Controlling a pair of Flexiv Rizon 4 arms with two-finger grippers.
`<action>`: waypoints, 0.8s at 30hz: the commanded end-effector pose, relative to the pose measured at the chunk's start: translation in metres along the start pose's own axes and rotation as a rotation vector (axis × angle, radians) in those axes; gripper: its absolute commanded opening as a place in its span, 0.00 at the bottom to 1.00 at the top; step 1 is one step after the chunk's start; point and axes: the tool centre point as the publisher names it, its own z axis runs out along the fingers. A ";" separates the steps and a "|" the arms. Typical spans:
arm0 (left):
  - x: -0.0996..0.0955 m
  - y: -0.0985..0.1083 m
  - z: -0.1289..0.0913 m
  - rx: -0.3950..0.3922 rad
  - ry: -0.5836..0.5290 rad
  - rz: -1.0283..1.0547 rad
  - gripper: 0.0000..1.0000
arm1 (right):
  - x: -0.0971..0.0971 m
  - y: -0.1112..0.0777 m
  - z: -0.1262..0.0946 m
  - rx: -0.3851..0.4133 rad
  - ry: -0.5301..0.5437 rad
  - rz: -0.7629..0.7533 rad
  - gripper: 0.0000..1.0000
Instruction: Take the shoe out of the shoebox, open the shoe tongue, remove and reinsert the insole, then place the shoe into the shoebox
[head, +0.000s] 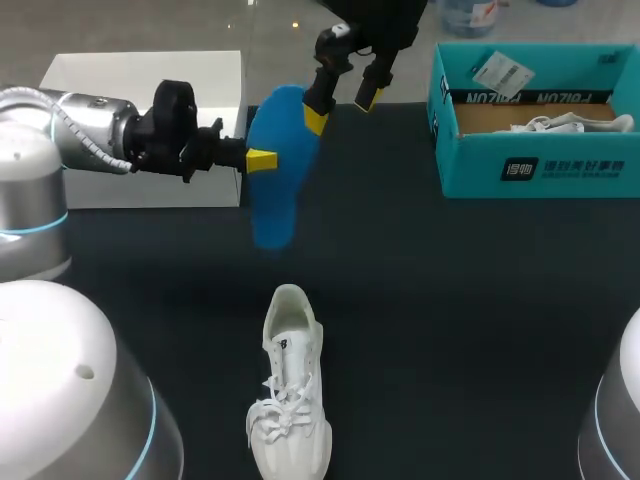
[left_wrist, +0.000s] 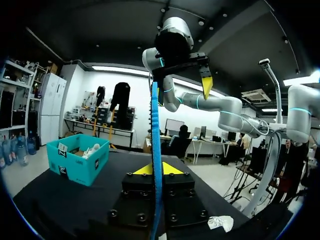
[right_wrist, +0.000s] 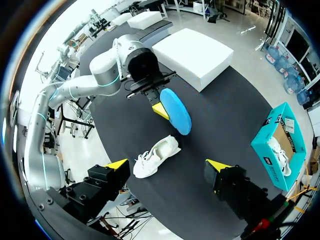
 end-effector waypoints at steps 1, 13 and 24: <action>-0.001 0.000 -0.007 -0.133 0.051 0.217 0.00 | 0.000 0.000 0.001 0.000 0.000 0.000 1.00; 0.012 0.013 -0.013 -0.063 0.099 0.541 0.00 | 0.000 0.000 0.001 0.000 0.000 0.000 1.00; 0.034 -0.011 0.002 -0.085 0.064 0.707 0.00 | 0.000 0.000 0.001 0.000 0.000 0.000 1.00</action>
